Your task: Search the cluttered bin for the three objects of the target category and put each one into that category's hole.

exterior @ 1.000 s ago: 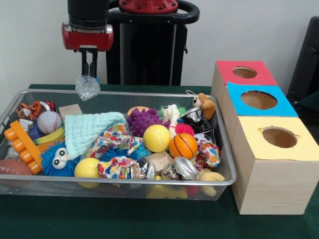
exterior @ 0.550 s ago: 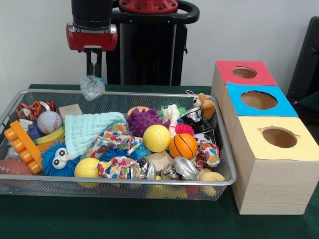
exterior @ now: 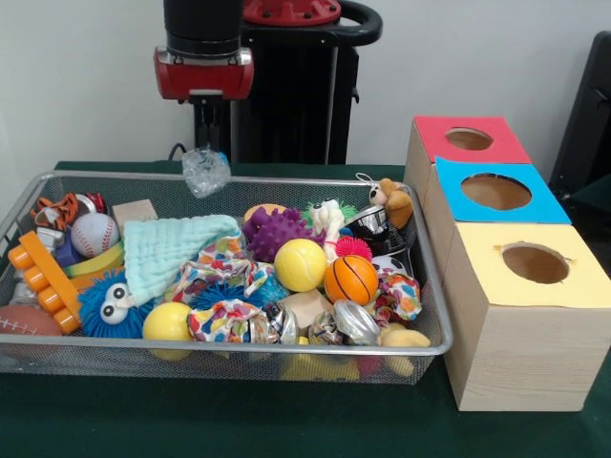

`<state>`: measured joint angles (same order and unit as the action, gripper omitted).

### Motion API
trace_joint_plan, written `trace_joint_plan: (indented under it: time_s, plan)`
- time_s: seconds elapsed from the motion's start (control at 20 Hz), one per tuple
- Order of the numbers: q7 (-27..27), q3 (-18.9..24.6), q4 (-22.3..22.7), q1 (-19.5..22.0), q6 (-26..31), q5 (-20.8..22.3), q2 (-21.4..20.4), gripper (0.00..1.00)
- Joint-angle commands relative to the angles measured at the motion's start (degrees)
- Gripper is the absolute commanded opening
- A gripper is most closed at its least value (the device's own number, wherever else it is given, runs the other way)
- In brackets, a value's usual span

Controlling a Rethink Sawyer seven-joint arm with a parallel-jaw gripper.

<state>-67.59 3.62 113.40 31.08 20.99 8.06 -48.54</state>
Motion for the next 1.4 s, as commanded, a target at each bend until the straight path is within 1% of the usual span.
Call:
trace_joint_plan:
  time_s: [0.05, 0.2, 0.35, 0.5, 0.7, 0.8, 0.9, 0.95, 1.1, 1.15, 1.25, 1.4]
  plan:
    - [-13.9, 2.7, 0.6, -3.2, 4.7, -4.8, 0.8, 0.00]
    - [-14.5, 1.5, -1.1, -5.5, 6.8, -6.0, 0.2, 0.00]
    - [-15.8, 0.0, -1.7, -7.9, 8.6, -7.7, -1.1, 0.00]
    - [-17.0, -0.9, -1.7, -9.6, 8.9, -9.3, -1.6, 0.00]
    - [-18.6, -2.3, 0.5, -11.8, 7.6, -11.6, -2.5, 0.00]
    - [-19.0, -2.9, -0.2, -13.1, 8.6, -12.3, -2.6, 0.00]
    - [-20.1, -4.3, -1.2, -15.3, 10.1, -12.9, -3.1, 0.00]
    - [-21.1, -5.4, -1.5, -16.8, 11.2, -13.3, -3.8, 0.00]
    - [-22.5, -7.0, -0.6, -18.8, 12.3, -14.1, -5.4, 0.00]
    - [-23.2, -8.1, -0.3, -19.8, 13.4, -14.2, -6.7, 0.00]
    - [-23.4, -9.2, -0.1, -20.7, 15.1, -14.3, -8.1, 0.00]
    - [-24.1, -9.8, 0.6, -21.5, 15.7, -14.8, -9.2, 0.00]
